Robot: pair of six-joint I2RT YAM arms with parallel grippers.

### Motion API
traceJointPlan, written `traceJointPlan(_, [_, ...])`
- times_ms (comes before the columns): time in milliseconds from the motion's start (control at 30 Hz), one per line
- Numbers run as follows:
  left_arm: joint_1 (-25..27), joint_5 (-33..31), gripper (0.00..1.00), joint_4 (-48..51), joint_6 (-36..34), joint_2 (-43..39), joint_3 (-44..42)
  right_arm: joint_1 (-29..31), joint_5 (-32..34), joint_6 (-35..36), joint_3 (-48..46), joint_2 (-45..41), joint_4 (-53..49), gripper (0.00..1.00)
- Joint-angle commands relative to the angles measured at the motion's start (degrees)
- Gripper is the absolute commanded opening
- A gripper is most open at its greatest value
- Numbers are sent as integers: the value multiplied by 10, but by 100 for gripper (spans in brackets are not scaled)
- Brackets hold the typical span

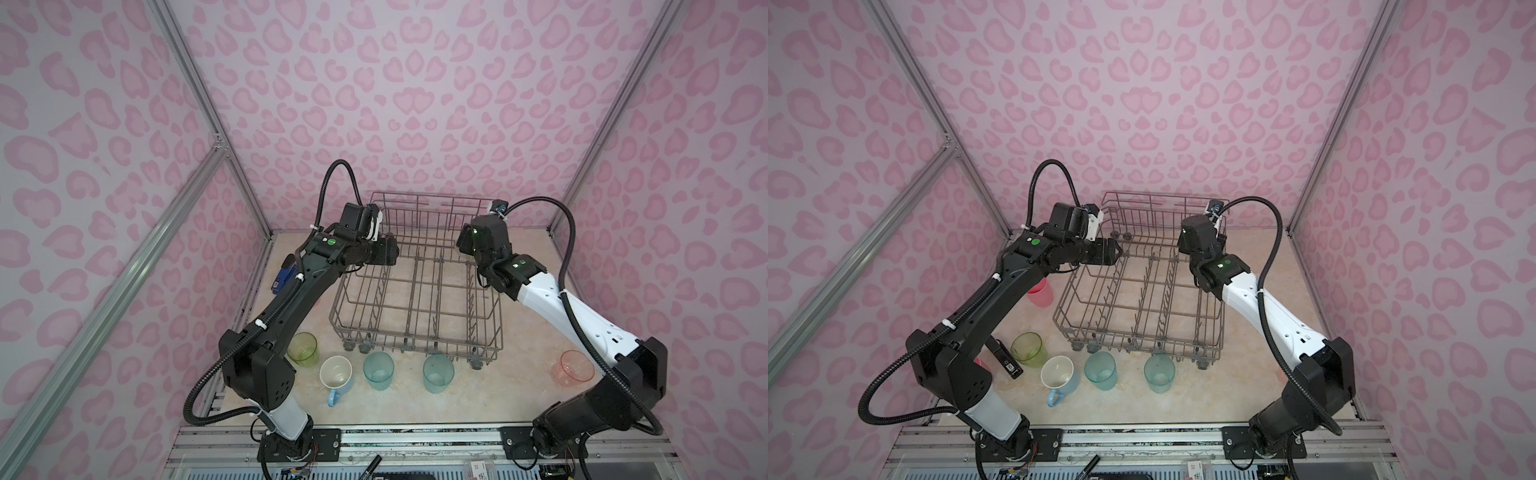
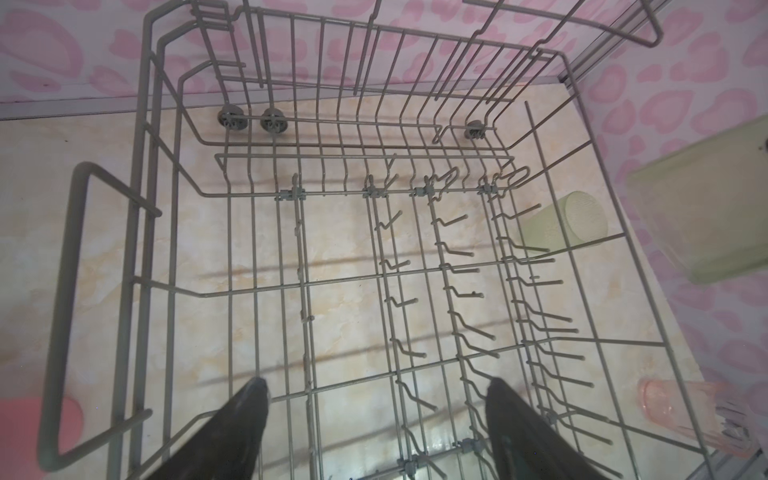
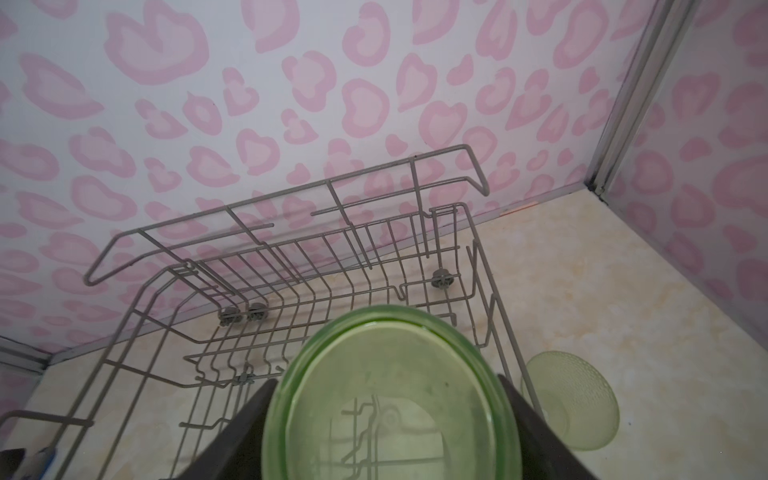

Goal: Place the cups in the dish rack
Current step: 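Open left gripper and withdraw while right gripper carries cup over rack, then lower the green cup into the rack with the right gripper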

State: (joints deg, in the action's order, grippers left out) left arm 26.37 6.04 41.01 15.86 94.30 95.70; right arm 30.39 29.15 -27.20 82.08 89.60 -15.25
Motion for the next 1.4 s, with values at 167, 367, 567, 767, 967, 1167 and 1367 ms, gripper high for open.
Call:
traceJointPlan(167, [1, 29, 83, -148, -59, -102, -145, 3, 104, 134, -15, 74, 117, 48])
traceJointPlan(367, [1, 30, 83, -202, -57, -149, -206, -12, 104, 155, -23, 127, 189, 48])
traceJointPlan(567, [1, 31, 83, -222, -52, -176, -237, -33, 102, 146, -24, 171, 252, 49])
traceJointPlan(767, [1, 31, 83, -231, -45, -179, -244, -48, 105, 134, -1, 217, 257, 48])
traceJointPlan(967, [1, 19, 83, -228, -44, -179, -244, -59, 107, 127, 11, 250, 259, 49])
traceJointPlan(1167, [1, 16, 82, -230, -43, -180, -246, -61, 103, 108, 6, 263, 253, 49])
traceJointPlan(1367, [1, 13, 83, -232, -41, -183, -249, -60, 104, 96, 1, 275, 245, 50])
